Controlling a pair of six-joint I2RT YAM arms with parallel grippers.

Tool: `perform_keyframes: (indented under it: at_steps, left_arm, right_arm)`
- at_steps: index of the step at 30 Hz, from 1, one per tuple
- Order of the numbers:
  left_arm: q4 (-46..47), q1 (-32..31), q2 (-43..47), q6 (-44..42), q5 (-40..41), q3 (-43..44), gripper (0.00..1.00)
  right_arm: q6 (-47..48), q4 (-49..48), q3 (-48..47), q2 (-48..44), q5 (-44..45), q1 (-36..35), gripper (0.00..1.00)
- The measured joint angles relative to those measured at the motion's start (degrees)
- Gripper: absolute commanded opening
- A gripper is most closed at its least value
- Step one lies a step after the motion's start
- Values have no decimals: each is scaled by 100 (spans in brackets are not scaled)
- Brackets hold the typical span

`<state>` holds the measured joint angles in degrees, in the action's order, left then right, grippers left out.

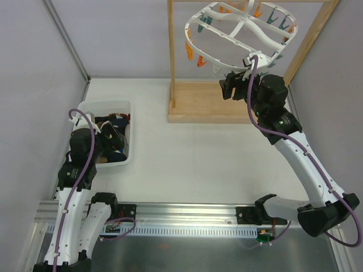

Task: Clip the socks to the hanger
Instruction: Open the clamp at the hanger.

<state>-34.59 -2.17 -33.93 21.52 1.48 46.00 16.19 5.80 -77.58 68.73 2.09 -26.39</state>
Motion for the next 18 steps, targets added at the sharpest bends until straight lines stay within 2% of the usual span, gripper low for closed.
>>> perform_keyframes:
  at_steps: [10,18]
  left_arm:
    - [0,0,13,-13,0,-2,99]
    - [2,0,22,-22,-2,-2,99]
  right_arm:
    - [-50,-151,-22,2,0,-2,72]
    - [-269,-769,109,-15,-17,-2,73]
